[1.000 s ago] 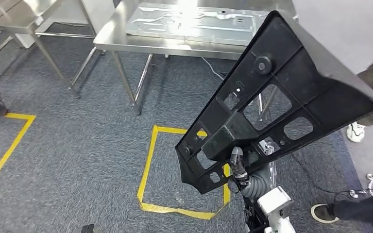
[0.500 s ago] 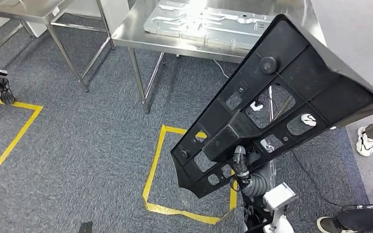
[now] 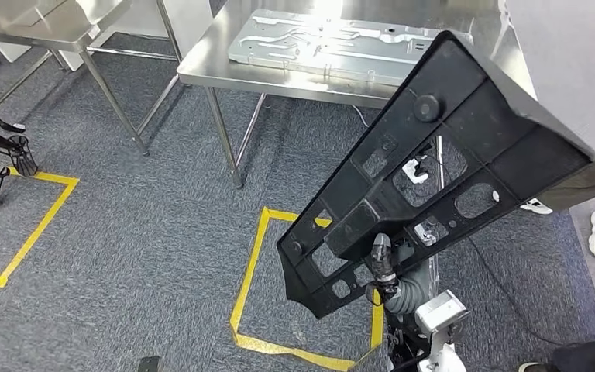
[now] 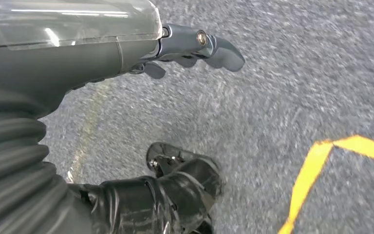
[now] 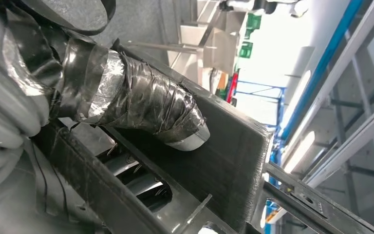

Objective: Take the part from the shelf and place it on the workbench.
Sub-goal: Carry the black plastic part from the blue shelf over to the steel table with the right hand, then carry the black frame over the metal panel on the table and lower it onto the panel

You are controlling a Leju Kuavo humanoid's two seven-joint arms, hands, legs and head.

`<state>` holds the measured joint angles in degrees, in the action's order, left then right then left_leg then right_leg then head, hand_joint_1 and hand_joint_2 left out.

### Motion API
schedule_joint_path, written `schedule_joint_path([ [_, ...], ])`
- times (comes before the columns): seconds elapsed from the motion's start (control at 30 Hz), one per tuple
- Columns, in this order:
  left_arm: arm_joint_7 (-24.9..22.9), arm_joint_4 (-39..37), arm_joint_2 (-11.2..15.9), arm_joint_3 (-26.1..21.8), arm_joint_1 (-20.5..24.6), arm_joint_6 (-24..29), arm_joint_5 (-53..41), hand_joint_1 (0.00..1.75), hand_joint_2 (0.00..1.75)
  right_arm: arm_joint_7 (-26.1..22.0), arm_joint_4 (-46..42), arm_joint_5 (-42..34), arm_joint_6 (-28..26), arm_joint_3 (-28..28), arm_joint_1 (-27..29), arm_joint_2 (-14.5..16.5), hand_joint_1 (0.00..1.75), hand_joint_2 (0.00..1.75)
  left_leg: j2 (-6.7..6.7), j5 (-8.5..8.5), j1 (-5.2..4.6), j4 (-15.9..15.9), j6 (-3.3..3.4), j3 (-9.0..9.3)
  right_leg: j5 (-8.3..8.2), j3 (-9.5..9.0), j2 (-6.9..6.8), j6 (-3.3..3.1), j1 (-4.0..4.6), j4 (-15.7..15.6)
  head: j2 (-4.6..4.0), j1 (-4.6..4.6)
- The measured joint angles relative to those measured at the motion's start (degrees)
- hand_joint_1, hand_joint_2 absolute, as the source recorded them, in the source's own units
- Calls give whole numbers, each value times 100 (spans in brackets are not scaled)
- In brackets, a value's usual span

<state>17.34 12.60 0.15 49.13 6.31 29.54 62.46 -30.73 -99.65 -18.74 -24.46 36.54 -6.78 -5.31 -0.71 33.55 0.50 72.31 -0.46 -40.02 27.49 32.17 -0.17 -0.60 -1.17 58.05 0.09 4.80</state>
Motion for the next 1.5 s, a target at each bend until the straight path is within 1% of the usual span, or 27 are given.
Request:
schedule_joint_path([
  [0.03,-5,0,0,13,-6,-19,-22,0,175,6,1,27,-55,0,25,0,175,175,8,-15,11,209,-14,-167,40,-45,-2,3,1,0,0,-2],
  [0.07,-13,-1,1,26,-17,-31,-44,0,175,17,1,64,-111,-1,48,0,175,175,17,-141,18,210,-22,-234,83,-99,0,9,-1,1,0,0],
  [0.13,-34,-1,11,58,-29,-39,-70,0,175,70,-1,205,-242,-2,80,0,175,175,39,-645,26,-392,-17,-64,187,-236,6,41,-13,0,0,1],
  [0.2,-57,0,22,93,-22,-45,-100,0,175,162,-7,437,-406,-2,96,0,175,175,55,-889,-4,-1043,29,232,298,-327,7,114,-7,-10,0,3],
  [0.3,-69,0,25,138,-9,-64,-139,0,175,330,-19,839,-634,-1,109,-1,175,175,37,-741,-38,-1326,167,441,339,-436,2,226,11,-41,0,-30],
  [0.37,-68,1,25,160,-19,-80,-154,0,175,414,-22,1048,-741,-1,110,-1,175,175,25,-691,-18,-1375,251,544,315,-413,3,269,6,139,0,-56],
  [0.43,-67,1,27,175,-24,-97,-174,0,175,476,-23,1190,-812,-1,111,0,175,175,23,-631,-9,-1404,313,660,405,-66,7,292,5,699,0,-76],
  [0.5,-68,1,32,187,-22,-111,-188,0,175,519,-22,1275,-863,0,134,0,175,175,17,-538,-20,-1404,348,761,651,464,8,303,15,1390,0,-92],
  [0.57,-70,1,35,201,-27,-121,-193,0,175,549,-21,1316,-901,0,171,0,175,175,-3,-420,-39,-1402,353,903,779,806,8,292,21,1600,0,-94],
  [0.6,-73,1,34,205,-33,-124,-195,0,175,560,-21,1325,-912,-1,182,0,175,175,-13,-353,-47,-1401,349,997,683,841,8,270,33,1431,0,-95],
  [0.7,-84,2,21,215,-38,-136,-199,0,175,586,-21,1327,-918,-1,199,-1,175,175,-12,-145,-58,-1412,318,1258,-140,707,-17,132,119,462,0,-103],
  [0.73,-87,2,16,221,-32,-140,-199,0,175,594,-22,1325,-917,-1,204,0,175,175,-4,-89,-62,-1434,294,1303,-338,671,-33,90,154,274,0,-103],
  [0.77,-89,3,12,227,-30,-142,-197,0,175,599,-27,1322,-916,-2,213,0,175,175,9,-56,-65,-1443,267,1354,-430,656,-31,59,173,184,0,-102],
  [0.83,-91,3,19,232,-35,-140,-190,0,175,601,-50,1308,-912,-2,220,6,175,175,36,-50,-79,-1422,205,1424,-395,553,28,16,156,132,0,-93],
  [0.87,-92,3,24,232,-36,-136,-187,0,175,597,-63,1290,-908,-2,223,10,175,175,47,-72,-80,-1307,178,1418,-375,489,68,-12,131,102,0,-91],
  [0.93,-103,3,30,240,-14,-126,-184,0,175,591,-82,1249,-902,-2,220,21,175,175,52,-33,-61,-826,118,1160,-317,364,123,-63,101,75,0,-85],
  [1.0,-116,3,27,258,4,-121,-183,0,175,587,-89,1225,-898,-2,223,22,175,175,52,225,-27,-179,56,703,-235,278,180,-87,98,71,0,-83],
  [1.07,-128,3,25,268,-2,-121,-183,0,175,585,-93,1218,-896,-2,229,22,175,175,53,473,1,93,16,353,-139,165,282,-81,96,73,0,-84],
  [1.1,-133,3,25,269,-12,-118,-183,0,175,584,-94,1217,-896,-2,231,22,175,175,48,421,10,-27,8,300,-89,93,345,-72,95,74,0,-83],
  [1.13,-140,3,26,270,-20,-114,-182,0,175,584,-96,1217,-897,-2,231,22,175,175,26,227,16,-291,9,313,-37,14,411,-59,93,75,0,-82],
  [1.2,-155,3,35,272,-36,-107,-179,0,175,583,-99,1214,-897,-2,233,25,175,175,-157,-341,9,-929,46,408,50,-81,528,-21,86,71,0,-90],
  [1.23,-166,3,41,273,-36,-106,-176,0,175,584,-103,1208,-898,-2,232,26,175,175,-257,-483,-5,-1133,81,441,86,-100,585,14,74,69,0,-97],
  [1.27,-177,3,46,274,-37,-103,-175,0,175,586,-106,1202,-898,-2,235,26,175,175,-331,-568,-25,-1250,126,463,98,-112,641,54,59,73,0,-102],
  [1.33,-204,4,44,277,-43,-99,-180,0,175,591,-121,1190,-908,-2,244,26,175,175,-283,-592,-42,-1339,221,542,83,-139,717,135,54,124,0,-110],
  [1.37,-214,4,37,278,-48,-98,-184,0,175,595,-130,1188,-913,-2,251,25,175,175,-214,-655,-38,-1382,263,608,89,-142,661,164,61,178,0,-113],
  [1.43,-228,6,25,279,-48,-97,-189,0,175,599,-153,1182,-924,-2,240,24,175,175,-68,-670,-26,-1419,319,729,243,0,397,199,82,477,0,-145],
  [1.5,-235,6,28,283,-38,-97,-192,0,175,603,-163,1164,-942,-2,229,24,175,175,41,-629,-32,-1425,351,781,531,397,150,229,84,1114,0,-171],
])
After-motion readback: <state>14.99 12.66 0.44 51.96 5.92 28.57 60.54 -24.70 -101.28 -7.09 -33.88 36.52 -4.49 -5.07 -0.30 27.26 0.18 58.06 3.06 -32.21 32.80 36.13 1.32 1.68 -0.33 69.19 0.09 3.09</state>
